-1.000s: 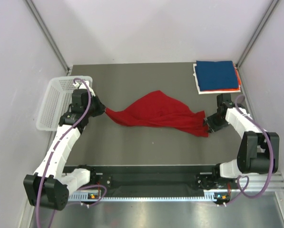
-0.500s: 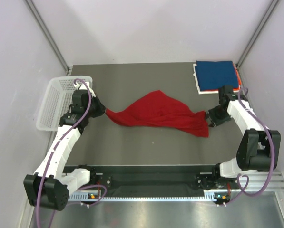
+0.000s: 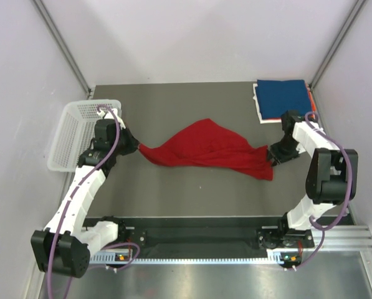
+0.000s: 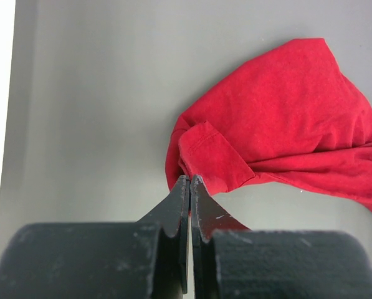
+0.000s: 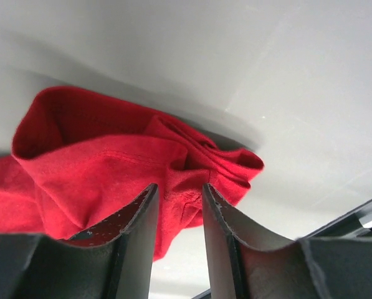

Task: Fold and stack the t-shirts
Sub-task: Flatten the tshirt out

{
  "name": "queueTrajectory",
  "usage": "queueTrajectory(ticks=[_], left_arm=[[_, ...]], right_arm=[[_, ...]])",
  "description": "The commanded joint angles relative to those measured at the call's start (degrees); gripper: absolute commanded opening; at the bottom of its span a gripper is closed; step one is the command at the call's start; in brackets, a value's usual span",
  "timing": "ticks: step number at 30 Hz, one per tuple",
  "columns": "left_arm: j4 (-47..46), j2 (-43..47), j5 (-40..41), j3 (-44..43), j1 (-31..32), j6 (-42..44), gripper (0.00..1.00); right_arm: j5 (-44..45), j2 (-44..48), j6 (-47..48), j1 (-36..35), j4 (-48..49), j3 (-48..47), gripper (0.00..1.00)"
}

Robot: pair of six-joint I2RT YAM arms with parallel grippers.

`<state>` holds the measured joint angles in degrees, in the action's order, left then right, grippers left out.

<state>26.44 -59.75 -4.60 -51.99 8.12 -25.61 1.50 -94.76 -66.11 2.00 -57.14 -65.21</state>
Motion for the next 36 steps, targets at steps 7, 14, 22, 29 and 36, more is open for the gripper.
queueTrajectory(ticks=[7,14,22,29,36], left_arm=[[-3.67,1.39,-0.67,0.57,-0.30,-0.41,0.00],[-10.43,4.63,-4.54,-1.61,-0.30,-0.24,0.00],[-16.94,3.58,-13.23,-23.23,-0.30,9.16,0.00],[-16.50,8.75,-17.62,-38.62,-0.30,11.55,0.00],[-12.91,16.94,-17.29,-46.00,-0.30,7.06,0.00]], right_arm=[[-0.09,-3.15,0.19,-0.59,0.89,-1.77,0.25],[2.89,2.89,5.71,-0.59,0.99,-4.29,0.00],[5.35,18.11,29.77,-0.59,1.86,-27.29,0.00],[2.20,29.97,42.55,-0.59,-0.24,-43.32,0.00],[1.93,44.03,44.13,-0.59,-1.22,-50.10,0.00]])
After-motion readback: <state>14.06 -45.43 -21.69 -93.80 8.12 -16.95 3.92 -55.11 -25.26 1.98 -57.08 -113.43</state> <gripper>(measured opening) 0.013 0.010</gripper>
